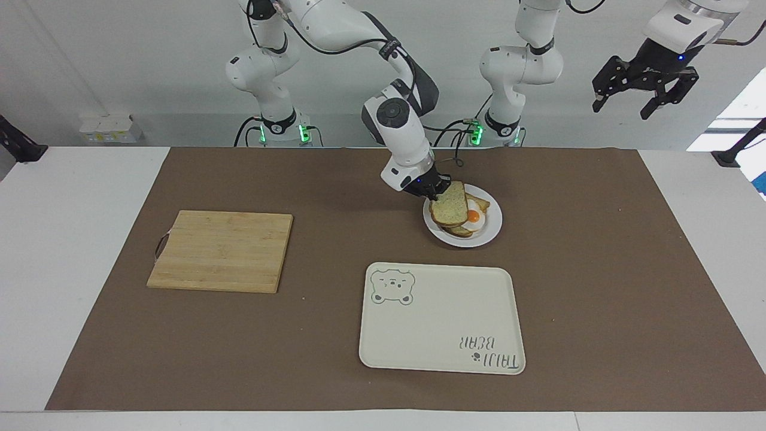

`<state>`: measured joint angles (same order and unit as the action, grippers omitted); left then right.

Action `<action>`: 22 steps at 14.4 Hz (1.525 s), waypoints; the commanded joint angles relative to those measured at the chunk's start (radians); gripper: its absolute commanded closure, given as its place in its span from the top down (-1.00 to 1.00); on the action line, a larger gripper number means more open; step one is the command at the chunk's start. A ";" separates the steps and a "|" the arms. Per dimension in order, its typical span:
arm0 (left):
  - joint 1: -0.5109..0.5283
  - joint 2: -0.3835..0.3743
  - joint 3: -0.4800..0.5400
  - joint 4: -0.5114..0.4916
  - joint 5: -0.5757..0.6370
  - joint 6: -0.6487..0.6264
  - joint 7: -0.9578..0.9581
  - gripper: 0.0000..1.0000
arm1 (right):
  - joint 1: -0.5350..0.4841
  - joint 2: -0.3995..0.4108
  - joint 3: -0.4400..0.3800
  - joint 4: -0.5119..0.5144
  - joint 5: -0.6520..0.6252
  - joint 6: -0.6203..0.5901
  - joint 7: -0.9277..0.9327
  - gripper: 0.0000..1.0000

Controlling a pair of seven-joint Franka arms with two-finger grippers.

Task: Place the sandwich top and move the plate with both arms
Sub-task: 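Carry the bread slice with the right gripper onto the egg toast, then release the bread slice and lift the right gripper away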

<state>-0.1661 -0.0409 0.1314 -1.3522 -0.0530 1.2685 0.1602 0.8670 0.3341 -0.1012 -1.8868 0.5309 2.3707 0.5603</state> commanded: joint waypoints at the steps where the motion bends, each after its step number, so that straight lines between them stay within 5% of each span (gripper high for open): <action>1: -0.007 -0.025 0.004 -0.030 -0.004 0.000 -0.007 1.00 | 0.012 0.003 -0.005 0.011 0.044 0.019 0.009 -1.00; 10: -0.009 -0.025 0.004 -0.028 -0.004 0.005 -0.008 1.00 | 0.041 0.045 -0.006 0.006 0.072 0.101 -0.003 -0.92; 11: -0.009 -0.025 0.004 -0.028 -0.004 0.005 -0.007 1.00 | 0.041 0.046 -0.006 0.006 0.069 0.099 -0.005 -0.33; 12: -0.009 -0.025 0.002 -0.028 -0.004 0.003 -0.007 1.00 | 0.041 0.045 -0.006 0.008 0.055 0.098 -0.007 0.58; 13: -0.009 -0.025 0.002 -0.028 -0.004 0.002 -0.007 1.00 | 0.041 0.045 -0.006 0.008 0.040 0.097 -0.016 1.00; 19: -0.009 -0.025 0.002 -0.030 -0.005 -0.001 -0.007 1.00 | 0.003 0.003 -0.018 0.005 -0.178 0.064 -0.028 1.00; 22: -0.009 -0.030 0.002 -0.036 -0.005 0.005 0.005 1.00 | -0.060 -0.049 -0.020 0.005 -0.268 -0.046 -0.028 1.00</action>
<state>-0.1661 -0.0412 0.1302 -1.3538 -0.0534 1.2685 0.1603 0.8536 0.3397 -0.1238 -1.8743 0.3278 2.3946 0.5476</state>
